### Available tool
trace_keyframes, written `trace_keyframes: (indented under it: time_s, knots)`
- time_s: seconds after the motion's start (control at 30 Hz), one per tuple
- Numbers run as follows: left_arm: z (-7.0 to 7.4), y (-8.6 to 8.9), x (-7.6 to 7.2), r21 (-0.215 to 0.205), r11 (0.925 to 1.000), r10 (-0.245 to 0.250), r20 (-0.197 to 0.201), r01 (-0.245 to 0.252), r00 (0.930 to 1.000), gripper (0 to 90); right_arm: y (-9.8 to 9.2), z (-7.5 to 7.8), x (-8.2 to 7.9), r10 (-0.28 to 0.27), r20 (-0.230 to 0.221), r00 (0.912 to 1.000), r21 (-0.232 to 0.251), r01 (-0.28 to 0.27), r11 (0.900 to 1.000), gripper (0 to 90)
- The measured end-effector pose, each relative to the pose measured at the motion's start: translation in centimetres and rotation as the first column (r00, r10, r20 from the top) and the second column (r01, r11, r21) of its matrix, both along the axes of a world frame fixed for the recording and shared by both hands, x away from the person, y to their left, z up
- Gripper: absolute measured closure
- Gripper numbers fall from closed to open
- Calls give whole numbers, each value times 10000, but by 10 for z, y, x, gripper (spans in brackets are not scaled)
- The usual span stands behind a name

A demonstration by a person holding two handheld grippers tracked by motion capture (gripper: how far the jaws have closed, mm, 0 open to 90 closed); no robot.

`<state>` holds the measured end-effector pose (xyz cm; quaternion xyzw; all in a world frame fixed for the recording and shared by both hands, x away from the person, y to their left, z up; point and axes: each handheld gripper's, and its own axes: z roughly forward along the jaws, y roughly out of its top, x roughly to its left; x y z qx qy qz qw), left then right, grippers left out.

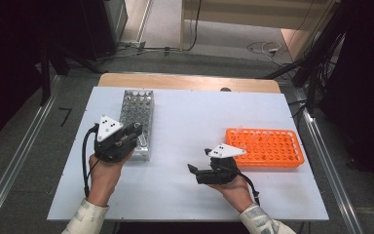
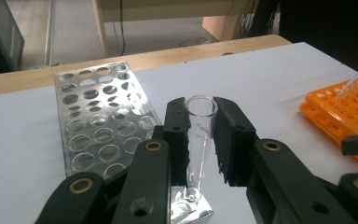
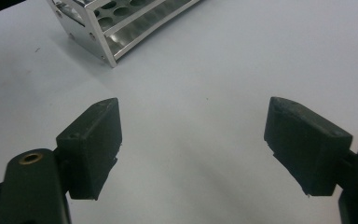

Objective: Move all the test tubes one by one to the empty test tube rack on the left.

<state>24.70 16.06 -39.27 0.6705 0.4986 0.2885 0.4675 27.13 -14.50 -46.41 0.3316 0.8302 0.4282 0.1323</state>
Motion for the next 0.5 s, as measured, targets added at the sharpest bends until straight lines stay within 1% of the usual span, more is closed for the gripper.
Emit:
trace_keyframes:
  time_s: [0.23, 0.5]
  knots:
    - [-7, -3, 2, 245, 9997, 68, -13, -68, 10000, 747, 0, -1, 0, -35, -23, 10000, -30, 35, 10000, 177]
    - [-26, -11, 5, 725, 9973, 124, -360, -98, 9993, 746, -1, 0, -1, -7, 28, 10000, -60, 7, 10000, 180]
